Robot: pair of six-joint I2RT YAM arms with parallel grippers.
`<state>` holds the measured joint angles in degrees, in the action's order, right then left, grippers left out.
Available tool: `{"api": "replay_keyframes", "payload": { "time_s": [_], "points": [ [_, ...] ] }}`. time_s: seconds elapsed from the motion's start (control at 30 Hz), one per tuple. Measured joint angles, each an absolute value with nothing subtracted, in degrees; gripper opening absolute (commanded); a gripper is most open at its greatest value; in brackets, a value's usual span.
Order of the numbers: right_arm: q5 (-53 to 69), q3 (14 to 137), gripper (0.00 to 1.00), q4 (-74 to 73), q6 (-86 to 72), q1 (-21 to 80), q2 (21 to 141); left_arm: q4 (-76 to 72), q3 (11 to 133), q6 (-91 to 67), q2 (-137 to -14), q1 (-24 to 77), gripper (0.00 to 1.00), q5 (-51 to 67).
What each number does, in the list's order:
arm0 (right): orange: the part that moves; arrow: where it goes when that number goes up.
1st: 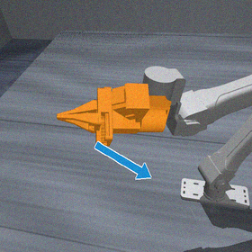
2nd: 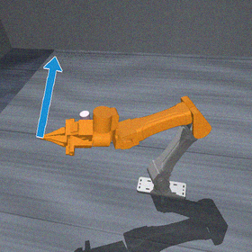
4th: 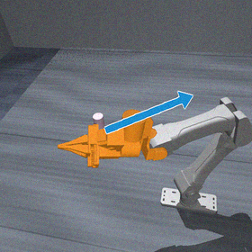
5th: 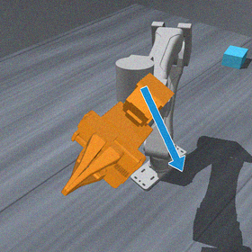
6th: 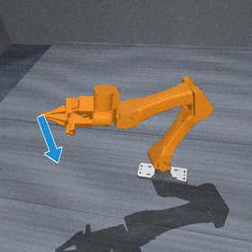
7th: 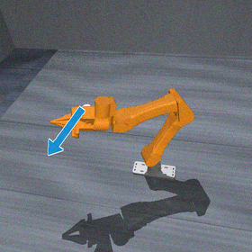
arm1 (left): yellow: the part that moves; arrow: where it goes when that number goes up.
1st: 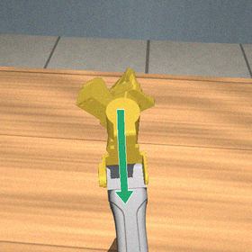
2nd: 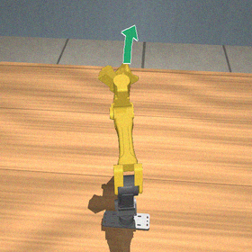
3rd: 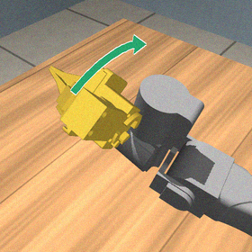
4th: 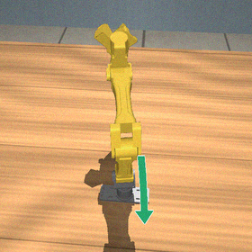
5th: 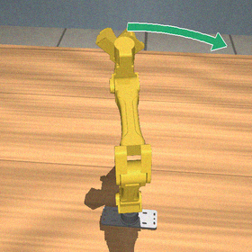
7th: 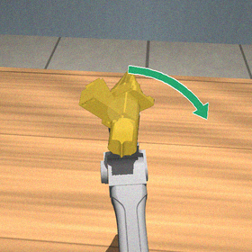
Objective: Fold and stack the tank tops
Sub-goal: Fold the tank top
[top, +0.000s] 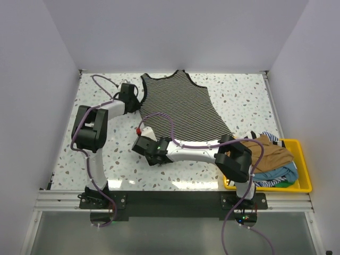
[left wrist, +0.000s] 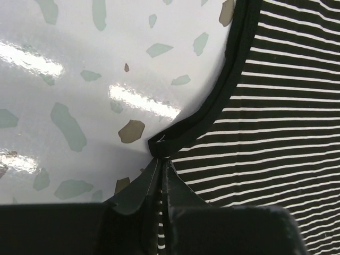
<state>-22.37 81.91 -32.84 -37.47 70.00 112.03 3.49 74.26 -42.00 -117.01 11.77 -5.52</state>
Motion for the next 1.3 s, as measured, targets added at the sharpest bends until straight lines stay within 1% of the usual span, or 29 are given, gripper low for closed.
{"api": "replay_keyframes", "payload": {
  "time_s": [0.03,0.1,0.23,0.43,0.7,0.93,1.13,1.3],
  "points": [
    [-21.82,81.91,0.0,-32.67,-37.47,69.97,112.03,3.75,74.26,-42.19,-116.99,11.73,0.03,-6.11],
    [-20.69,81.91,0.0,-32.1,-37.52,69.95,112.05,4.25,74.26,-42.5,-116.86,11.55,0.0,-7.35],
    [-17.54,83.42,0.0,-31.73,-37.6,70.26,112.51,7.84,74.19,-42.46,-115.52,10.09,0.0,-10.55],
    [-11.35,90.72,0.0,-29.02,-37.98,71.55,115.81,13.43,74.0,-42.35,-111.83,6.13,0.0,-15.86],
    [-6.17,92.92,0.0,-26.89,-38.17,71.07,115.98,17.28,74.78,-40.91,-109.75,4.91,0.0,-19.2],
    [-3.49,86.13,0.0,-24.77,-38.92,67.75,112.27,18.2,76.23,-40.86,-109.6,5.74,0.0,-19.16],
    [-3.29,79.44,0.0,-22.7,-39.9,64.12,107.04,18.92,81.52,-40.86,-109.78,9.58,0.0,-19.18],
    [-3.66,74.67,0.0,-20.86,-40.53,62.43,103.42,19.03,86.48,-40.86,-112.27,12.88,0.0,-19.07]
  ]
}}
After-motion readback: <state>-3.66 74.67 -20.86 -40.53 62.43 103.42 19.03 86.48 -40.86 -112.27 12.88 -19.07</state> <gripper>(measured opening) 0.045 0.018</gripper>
